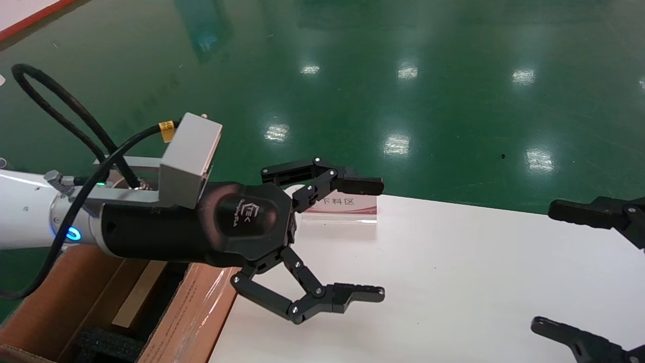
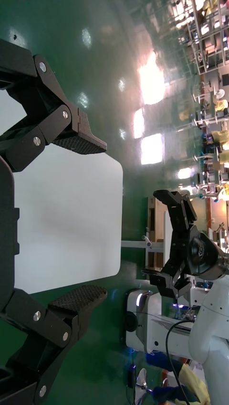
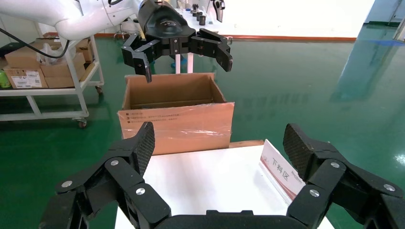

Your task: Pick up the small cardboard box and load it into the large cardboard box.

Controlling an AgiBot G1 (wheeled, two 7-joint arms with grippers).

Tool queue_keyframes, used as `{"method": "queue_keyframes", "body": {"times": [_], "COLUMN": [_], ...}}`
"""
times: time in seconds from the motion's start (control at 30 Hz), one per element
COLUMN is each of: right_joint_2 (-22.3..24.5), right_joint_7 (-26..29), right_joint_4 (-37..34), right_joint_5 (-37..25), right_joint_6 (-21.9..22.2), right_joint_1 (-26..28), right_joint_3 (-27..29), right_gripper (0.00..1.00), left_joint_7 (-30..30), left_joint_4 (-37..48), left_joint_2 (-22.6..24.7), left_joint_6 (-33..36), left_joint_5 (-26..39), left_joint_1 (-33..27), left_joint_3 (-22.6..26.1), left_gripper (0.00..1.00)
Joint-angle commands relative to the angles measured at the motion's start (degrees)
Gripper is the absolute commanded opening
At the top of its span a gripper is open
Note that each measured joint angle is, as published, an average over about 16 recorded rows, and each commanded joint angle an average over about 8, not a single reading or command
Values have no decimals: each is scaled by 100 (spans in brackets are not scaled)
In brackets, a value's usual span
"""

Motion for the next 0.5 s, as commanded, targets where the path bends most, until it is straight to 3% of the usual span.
{"method": "queue_keyframes", "body": {"times": [0.03, 0.5], "right_joint_2": [0, 0], "right_joint_7": [0, 0], "right_joint_4": [0, 0], "right_joint_5": [0, 0], "right_joint_6": [0, 0], "right_joint_1": [0, 0], "right_joint_3": [0, 0], "right_gripper": [100, 100], "left_joint_7": [-2, -8], "left_joint_4": [0, 0], "left_joint_2": [-1, -5], "left_joint_6": [-3, -10], "left_joint_5": [2, 7], "left_joint_1": [-8, -29], "left_joint_3": [9, 35], "left_gripper": [100, 100]}}
